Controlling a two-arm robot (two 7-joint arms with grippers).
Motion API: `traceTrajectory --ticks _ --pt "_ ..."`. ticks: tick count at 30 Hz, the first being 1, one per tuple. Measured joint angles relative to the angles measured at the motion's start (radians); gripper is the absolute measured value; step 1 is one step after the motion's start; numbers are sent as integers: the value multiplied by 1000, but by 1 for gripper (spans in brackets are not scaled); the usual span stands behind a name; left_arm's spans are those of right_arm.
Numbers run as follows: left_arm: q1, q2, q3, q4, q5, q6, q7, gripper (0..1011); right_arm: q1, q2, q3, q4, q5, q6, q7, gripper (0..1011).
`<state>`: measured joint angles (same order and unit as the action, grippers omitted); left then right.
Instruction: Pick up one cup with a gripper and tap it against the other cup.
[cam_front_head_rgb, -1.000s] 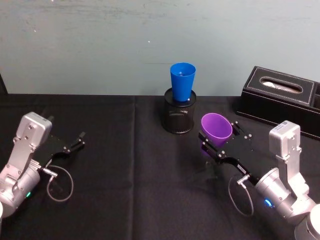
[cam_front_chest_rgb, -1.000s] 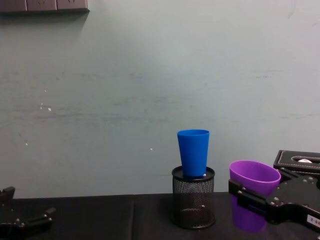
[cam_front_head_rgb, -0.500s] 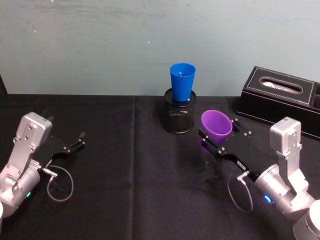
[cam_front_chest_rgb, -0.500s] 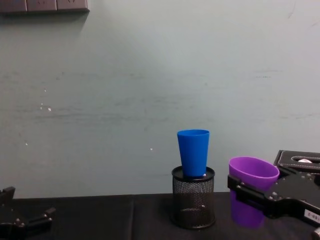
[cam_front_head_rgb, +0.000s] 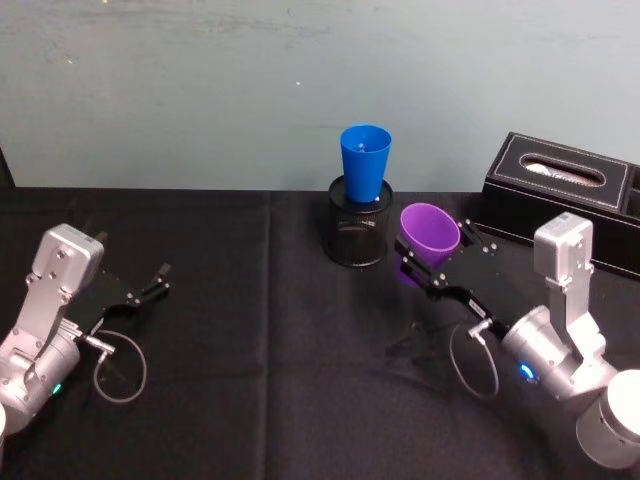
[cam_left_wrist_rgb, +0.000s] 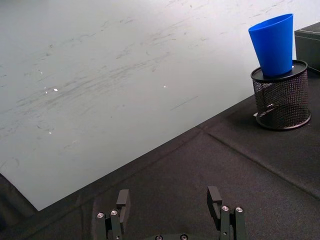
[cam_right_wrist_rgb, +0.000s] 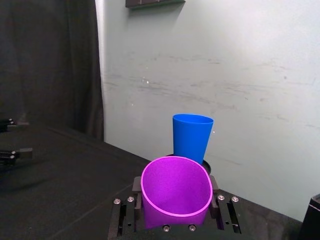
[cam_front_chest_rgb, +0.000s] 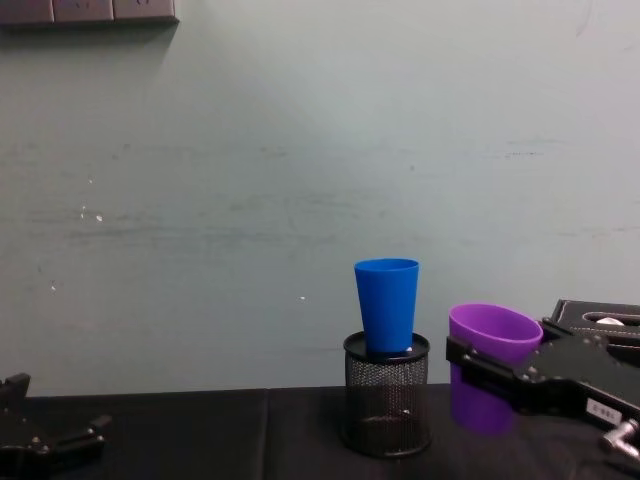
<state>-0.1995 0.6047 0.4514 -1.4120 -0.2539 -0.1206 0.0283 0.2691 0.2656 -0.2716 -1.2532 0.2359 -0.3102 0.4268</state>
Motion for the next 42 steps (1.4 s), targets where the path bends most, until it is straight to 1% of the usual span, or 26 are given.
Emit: traceTrajectory --ticks 4,5,7,16,24,33,37,42 --pt "0 0 0 0 0 0 0 1011 45 -7 -3 48 9 -16 22 734" --pt "0 0 0 0 0 0 0 1011 45 -7 -3 48 9 -16 22 735" --pt "0 0 0 0 0 0 0 1011 73 -12 -4 78 15 -25 32 735" --pt "0 0 0 0 0 0 0 1011 118 -38 -9 133 26 -38 39 735" --pt "0 0 0 0 0 0 0 1011 157 -57 -25 166 6 -39 30 734" --pt "0 0 0 0 0 0 0 1011 194 -71 -26 206 -14 -34 8 734" --pt "0 0 0 0 0 0 0 1011 217 -77 -25 236 -14 -45 11 734" --pt "0 0 0 0 0 0 0 1011 245 -85 -24 273 -8 -60 32 735"
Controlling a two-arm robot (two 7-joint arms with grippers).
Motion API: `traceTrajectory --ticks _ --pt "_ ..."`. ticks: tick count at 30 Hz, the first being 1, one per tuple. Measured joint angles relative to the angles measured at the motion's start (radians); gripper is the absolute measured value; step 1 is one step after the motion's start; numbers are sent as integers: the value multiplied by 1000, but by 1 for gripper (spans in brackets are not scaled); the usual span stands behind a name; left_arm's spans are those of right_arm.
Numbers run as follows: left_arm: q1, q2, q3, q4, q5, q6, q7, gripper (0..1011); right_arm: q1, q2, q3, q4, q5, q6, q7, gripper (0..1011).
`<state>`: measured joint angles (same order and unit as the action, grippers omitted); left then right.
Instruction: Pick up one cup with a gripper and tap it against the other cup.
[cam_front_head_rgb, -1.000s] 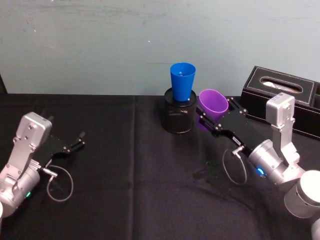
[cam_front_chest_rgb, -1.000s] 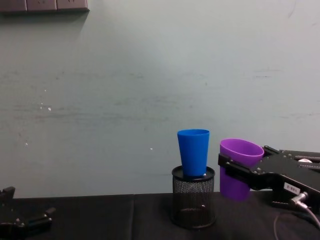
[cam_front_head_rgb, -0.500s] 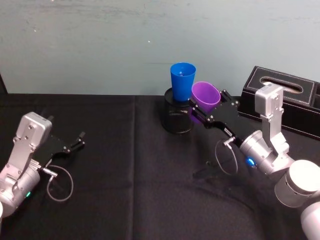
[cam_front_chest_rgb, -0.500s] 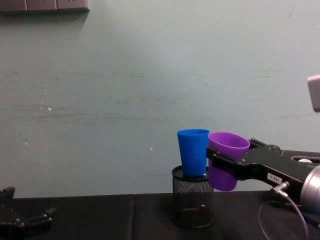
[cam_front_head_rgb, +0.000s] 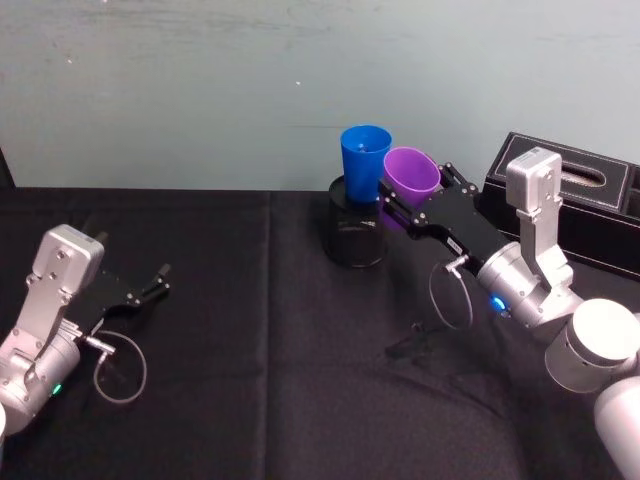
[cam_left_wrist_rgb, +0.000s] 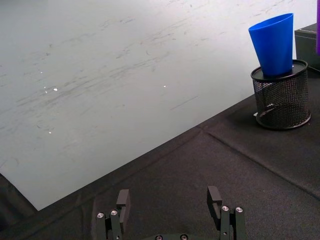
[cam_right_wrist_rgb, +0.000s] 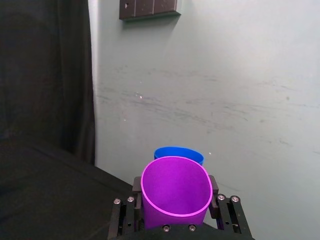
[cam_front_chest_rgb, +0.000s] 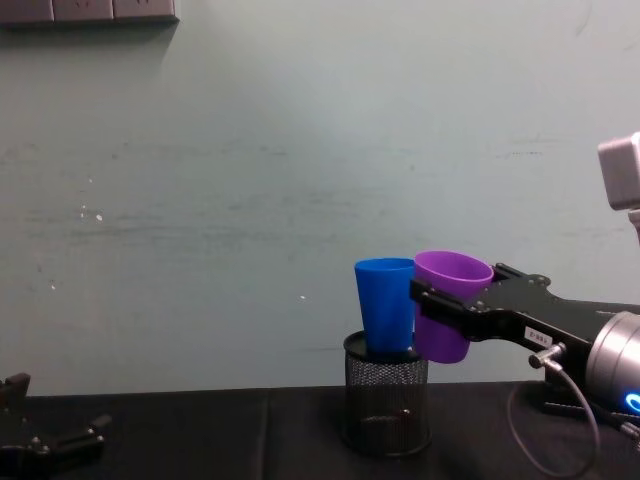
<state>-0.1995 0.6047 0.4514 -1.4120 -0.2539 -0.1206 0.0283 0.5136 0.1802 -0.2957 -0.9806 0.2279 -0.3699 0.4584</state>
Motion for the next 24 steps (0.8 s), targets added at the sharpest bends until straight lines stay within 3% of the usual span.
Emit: traceTrajectory --ticks 24 --pt "0 0 0 0 0 0 0 1011 88 -24 -11 127 33 -65 86 735"
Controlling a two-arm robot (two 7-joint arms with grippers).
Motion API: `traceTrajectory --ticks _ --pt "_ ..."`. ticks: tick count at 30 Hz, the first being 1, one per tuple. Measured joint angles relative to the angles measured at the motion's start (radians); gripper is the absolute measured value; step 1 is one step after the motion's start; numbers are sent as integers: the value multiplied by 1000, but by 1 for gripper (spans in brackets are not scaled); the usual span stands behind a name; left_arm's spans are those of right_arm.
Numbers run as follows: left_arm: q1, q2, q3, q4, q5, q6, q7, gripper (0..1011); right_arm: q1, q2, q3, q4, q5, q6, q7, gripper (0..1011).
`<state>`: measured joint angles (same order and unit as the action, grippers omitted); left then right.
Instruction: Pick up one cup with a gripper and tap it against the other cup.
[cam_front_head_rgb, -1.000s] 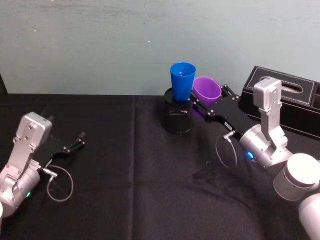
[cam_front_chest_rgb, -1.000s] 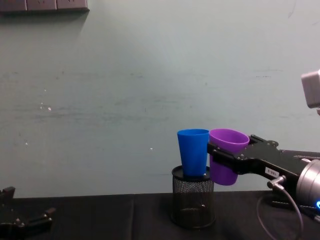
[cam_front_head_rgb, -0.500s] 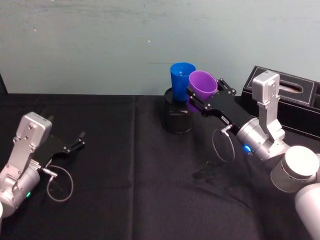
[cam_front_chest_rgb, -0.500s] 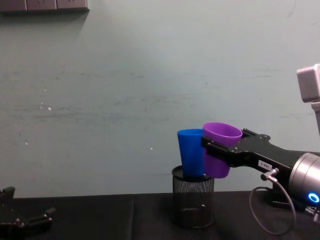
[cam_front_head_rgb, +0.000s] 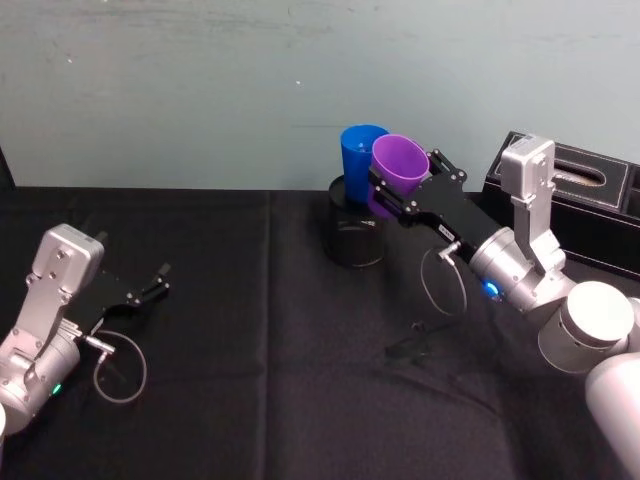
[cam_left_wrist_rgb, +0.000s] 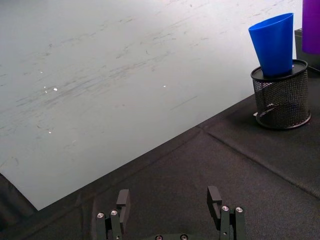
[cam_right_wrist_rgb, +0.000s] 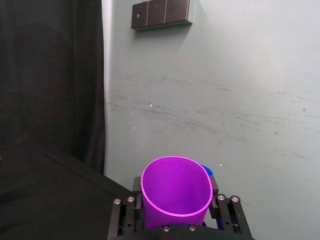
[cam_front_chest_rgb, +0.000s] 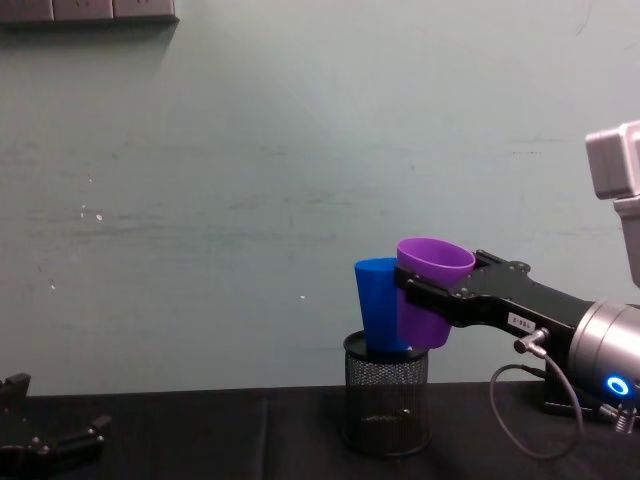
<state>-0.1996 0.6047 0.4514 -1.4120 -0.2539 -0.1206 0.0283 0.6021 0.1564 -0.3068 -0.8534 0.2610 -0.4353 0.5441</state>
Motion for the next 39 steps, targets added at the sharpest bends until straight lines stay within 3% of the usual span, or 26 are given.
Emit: traceTrajectory --ticks 32,39 --pt "0 0 0 0 0 0 0 1011 125 -46 8 221 24 -105 90 735" --pt "0 0 0 0 0 0 0 1012 134 -51 12 236 24 -112 96 734"
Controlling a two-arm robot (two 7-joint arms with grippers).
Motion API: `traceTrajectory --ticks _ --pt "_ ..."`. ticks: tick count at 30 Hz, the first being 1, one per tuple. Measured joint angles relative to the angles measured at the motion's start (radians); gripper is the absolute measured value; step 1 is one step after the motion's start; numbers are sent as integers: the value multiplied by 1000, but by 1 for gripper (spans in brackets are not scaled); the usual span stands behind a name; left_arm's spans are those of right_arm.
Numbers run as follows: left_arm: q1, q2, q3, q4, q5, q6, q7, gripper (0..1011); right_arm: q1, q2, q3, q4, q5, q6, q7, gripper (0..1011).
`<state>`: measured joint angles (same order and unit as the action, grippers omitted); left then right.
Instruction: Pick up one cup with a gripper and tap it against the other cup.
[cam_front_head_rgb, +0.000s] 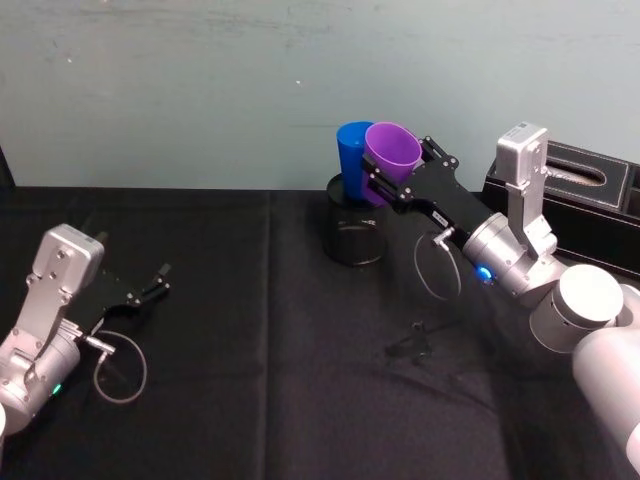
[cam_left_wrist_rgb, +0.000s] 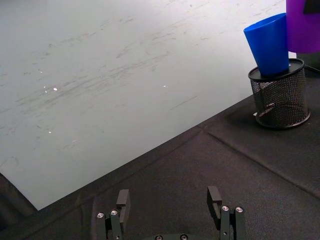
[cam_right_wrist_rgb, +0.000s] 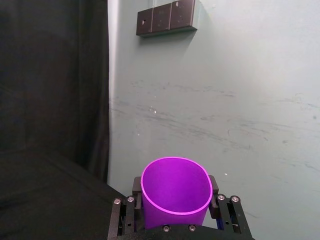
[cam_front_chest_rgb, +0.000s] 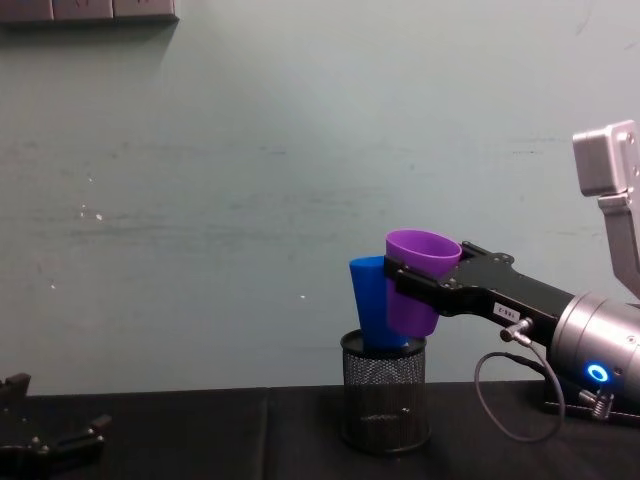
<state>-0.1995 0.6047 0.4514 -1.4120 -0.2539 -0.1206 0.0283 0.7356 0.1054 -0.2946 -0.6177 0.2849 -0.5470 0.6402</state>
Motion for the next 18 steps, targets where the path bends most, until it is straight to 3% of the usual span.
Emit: traceTrajectory --ticks 10,18 --pt "0 0 0 0 0 0 0 1011 -2 0 4 -3 -3 0 2 734" --pt "0 0 0 0 0 0 0 1011 -47 13 9 -73 -2 28 -10 735"
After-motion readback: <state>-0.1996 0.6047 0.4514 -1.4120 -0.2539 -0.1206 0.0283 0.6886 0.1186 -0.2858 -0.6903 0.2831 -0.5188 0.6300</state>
